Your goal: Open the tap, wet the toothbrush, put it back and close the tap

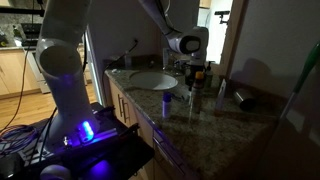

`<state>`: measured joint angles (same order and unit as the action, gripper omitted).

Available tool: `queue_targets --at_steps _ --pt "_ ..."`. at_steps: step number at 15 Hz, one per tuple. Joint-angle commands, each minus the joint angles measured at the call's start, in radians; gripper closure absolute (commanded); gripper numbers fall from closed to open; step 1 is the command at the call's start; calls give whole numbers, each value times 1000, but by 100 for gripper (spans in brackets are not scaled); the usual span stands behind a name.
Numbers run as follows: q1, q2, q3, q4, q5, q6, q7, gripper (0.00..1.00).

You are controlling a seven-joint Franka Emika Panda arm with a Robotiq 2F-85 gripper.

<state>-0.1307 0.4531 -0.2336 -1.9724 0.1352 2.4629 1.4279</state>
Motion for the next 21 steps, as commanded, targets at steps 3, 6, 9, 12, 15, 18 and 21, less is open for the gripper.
queue_targets --at_steps 3,6,9,12,15,18,21 --pt "-13 -224 42 -193 30 11 -233 0" --pt "-20 -362 82 -267 133 -17 -384 0" --pt "4 -291 53 -196 69 -6 -286 0" --pt "8 -263 67 -175 80 -37 -336 0" --pt "48 -289 123 -137 83 -72 -434 0" --pt "93 -297 173 -49 76 -154 -487 0" --pt "112 -295 180 -46 87 -136 -469 0"
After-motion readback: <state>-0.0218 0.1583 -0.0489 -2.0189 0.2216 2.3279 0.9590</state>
